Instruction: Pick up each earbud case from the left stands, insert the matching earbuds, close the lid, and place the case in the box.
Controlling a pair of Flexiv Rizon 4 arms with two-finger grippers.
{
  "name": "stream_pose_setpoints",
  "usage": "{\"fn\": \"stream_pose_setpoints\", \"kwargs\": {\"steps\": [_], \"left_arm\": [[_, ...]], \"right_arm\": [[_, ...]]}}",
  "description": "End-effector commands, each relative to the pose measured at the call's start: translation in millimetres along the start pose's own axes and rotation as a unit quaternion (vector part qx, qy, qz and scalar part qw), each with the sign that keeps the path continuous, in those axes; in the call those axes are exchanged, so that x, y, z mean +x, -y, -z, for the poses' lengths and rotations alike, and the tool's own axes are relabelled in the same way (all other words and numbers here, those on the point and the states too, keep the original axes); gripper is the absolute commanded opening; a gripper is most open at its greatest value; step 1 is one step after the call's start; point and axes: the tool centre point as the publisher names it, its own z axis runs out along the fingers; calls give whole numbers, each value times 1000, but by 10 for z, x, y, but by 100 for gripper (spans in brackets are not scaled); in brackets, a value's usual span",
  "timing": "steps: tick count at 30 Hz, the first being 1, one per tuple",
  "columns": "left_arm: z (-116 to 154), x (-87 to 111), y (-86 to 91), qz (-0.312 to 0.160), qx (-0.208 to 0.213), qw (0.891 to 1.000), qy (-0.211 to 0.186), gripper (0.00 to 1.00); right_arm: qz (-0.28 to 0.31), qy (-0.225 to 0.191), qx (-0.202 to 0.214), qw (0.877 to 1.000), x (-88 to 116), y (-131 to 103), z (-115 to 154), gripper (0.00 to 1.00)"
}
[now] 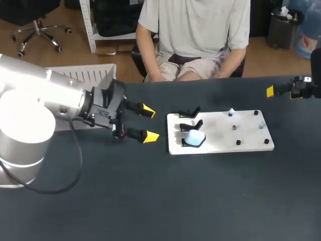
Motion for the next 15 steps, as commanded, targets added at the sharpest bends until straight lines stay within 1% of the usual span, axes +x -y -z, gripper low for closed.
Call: {"fn": "stream_pose_setpoints", "kwargs": {"steps": [1, 5, 10, 11, 13, 14, 15], "left_arm": [[-259, 19, -119, -1, 12, 1000, 0, 100], [-360, 31, -144, -6, 13, 1000, 0, 100], [-499, 71, -169, -16, 25, 1000, 5, 100], [-532, 76, -177, -16, 29, 999, 5, 95], [-572, 75, -181, -19, 36, 999, 7, 94], [-602, 71, -182, -20, 42, 999, 9, 96], [-623, 66, -184, -22, 45, 999, 10, 94]], "right_arm": [[0, -1, -1, 1000, -3, 6, 2, 100], [0, -1, -1, 1000, -3, 6, 2, 100], [0, -1, -1, 1000, -3, 6, 2, 100], [0, -1, -1, 1000, -3, 6, 2, 100], [0, -1, -1, 1000, -3, 6, 2, 100], [0, -1, -1, 1000, -3, 6, 2, 100], [0, -1, -1, 1000, -3, 6, 2, 100]]}}
